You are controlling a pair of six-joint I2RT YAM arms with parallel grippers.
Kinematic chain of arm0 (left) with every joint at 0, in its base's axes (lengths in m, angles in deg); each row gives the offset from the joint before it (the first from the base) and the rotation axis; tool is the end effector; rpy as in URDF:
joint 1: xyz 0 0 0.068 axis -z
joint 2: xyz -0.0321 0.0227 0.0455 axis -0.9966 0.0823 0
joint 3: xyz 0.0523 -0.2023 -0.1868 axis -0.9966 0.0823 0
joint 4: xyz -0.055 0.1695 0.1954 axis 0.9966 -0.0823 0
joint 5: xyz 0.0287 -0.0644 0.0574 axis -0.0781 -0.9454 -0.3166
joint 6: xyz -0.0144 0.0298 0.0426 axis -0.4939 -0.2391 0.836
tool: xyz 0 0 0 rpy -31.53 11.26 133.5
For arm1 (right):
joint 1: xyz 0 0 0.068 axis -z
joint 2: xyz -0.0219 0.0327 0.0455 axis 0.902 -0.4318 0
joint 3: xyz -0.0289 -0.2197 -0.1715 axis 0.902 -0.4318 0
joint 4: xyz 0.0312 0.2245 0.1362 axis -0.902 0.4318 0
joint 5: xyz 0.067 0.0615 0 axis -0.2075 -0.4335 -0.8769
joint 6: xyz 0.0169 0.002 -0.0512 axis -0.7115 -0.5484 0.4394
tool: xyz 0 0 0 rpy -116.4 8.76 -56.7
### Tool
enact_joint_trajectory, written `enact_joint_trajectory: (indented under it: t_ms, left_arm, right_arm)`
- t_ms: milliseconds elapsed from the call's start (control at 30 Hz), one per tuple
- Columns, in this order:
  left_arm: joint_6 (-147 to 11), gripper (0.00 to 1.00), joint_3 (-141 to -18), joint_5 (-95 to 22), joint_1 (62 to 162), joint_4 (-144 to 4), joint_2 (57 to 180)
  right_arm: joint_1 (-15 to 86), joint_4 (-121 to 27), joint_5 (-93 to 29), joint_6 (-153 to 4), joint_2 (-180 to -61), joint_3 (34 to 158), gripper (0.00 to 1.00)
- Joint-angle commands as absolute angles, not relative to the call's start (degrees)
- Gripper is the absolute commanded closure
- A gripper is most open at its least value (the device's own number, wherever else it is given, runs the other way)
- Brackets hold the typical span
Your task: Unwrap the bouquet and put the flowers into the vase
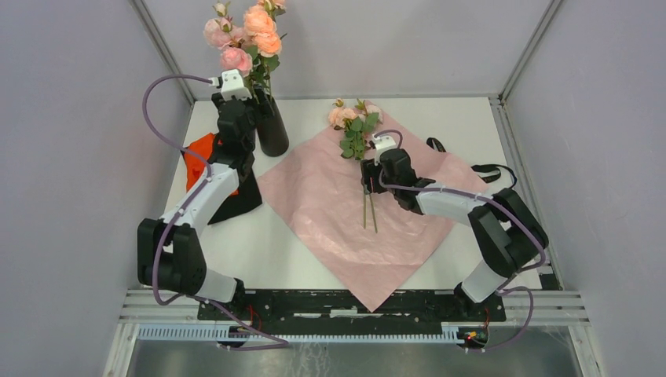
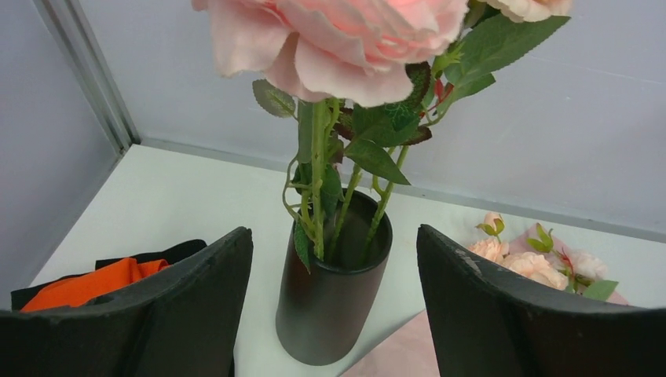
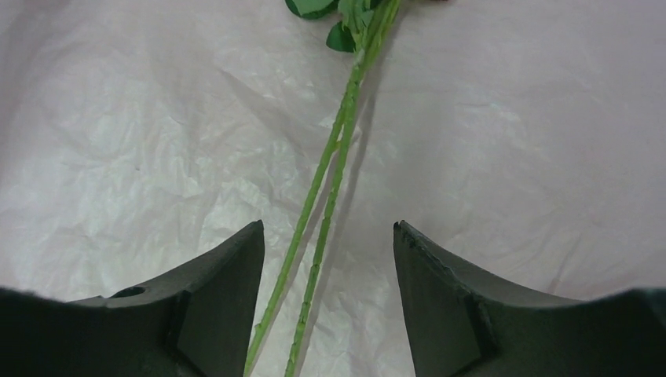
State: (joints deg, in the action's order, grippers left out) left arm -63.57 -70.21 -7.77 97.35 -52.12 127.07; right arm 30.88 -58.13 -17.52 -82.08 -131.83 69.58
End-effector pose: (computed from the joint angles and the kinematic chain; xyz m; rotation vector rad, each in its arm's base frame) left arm 0.3456 -0.0613 0.3517 -0.2153 1.5646 0.0145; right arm 0.2904 0.1878 0.1978 -0.2957 2.1425 0.3681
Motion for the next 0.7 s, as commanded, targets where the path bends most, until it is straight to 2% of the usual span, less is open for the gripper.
enact_joint_trajectory:
  t_ms: [0, 233, 333, 533, 567, 667]
  left_arm:
    - [-68.37, 0.19, -68.45, -11.5, 97.32, -50.26, 123.23]
    - [-71.87, 0.19, -66.61, -16.2, 98.56, -50.28, 120.86]
    - [-72.03, 0.19, -66.44, -16.32, 98.71, -50.81, 120.51]
    - [-70.42, 0.19, -68.17, -15.05, 98.75, -52.85, 120.82]
    - [-70.11, 0.18, -68.71, -14.59, 98.73, -53.39, 121.0]
    - [-69.54, 0.18, -69.32, -13.8, 98.73, -53.76, 120.68]
  right_arm:
    - [30.97, -60.75, -15.49, -83.32, -136.25, 72.08, 0.36]
    - [31.02, -61.31, -16.25, -83.34, -140.99, 72.93, 0.51]
    - [31.05, -61.31, -16.24, -83.23, -141.53, 72.88, 0.63]
    - [31.07, -61.12, -16.69, -83.3, -141.39, 73.04, 0.97]
    - [31.02, -61.01, -16.76, -83.36, -141.21, 73.06, 1.0]
    - [31.02, -61.04, -17.2, -83.34, -140.02, 72.95, 1.0]
